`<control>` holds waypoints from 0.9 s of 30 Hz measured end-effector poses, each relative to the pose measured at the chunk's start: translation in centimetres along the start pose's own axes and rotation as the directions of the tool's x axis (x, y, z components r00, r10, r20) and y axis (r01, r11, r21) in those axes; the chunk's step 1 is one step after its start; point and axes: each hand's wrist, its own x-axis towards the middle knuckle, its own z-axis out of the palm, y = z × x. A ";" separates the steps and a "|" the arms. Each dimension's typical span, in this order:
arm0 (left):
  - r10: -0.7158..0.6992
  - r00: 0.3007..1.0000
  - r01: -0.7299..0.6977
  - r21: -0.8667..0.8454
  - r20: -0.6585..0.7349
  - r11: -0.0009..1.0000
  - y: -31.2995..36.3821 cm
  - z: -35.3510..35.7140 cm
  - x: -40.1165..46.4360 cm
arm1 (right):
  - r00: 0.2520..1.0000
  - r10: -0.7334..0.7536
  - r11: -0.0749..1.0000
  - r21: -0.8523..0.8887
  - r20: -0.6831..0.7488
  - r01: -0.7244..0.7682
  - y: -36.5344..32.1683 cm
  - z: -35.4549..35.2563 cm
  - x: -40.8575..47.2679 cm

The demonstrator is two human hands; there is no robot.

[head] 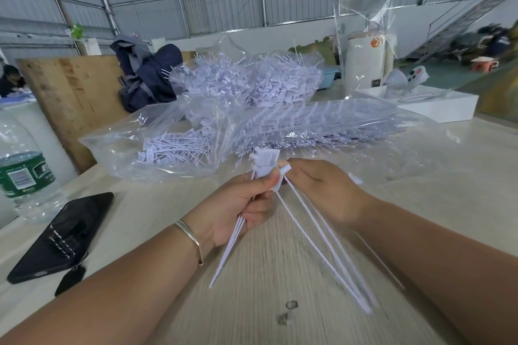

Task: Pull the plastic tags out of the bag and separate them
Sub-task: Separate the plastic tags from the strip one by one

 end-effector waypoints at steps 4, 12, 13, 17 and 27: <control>-0.085 0.995 0.083 -0.037 -0.056 0.996 0.2 0.3 0.2 | 0.974 -0.095 0.921 -0.391 -0.205 0.008 0.1 -1.7 0.4; -0.146 0.975 0.162 0.081 -0.169 0.983 0.5 0.7 0.2 | 0.965 -0.111 0.823 -0.566 -0.238 -0.044 0.1 -2.0 0.5; -0.144 0.974 0.163 0.100 -0.175 0.982 0.6 0.7 0.2 | 0.969 -0.068 0.853 -0.518 -0.238 -0.067 0.3 -2.0 0.6; -0.117 0.977 0.153 0.206 -0.177 0.967 0.7 0.6 0.2 | 0.981 0.047 0.956 -0.277 -0.189 -0.099 0.5 -1.9 0.7; -0.018 0.946 0.127 0.321 -0.323 0.938 0.1 -0.5 0.7 | 0.987 0.023 0.920 -0.382 -0.157 -0.082 -0.1 -2.4 0.5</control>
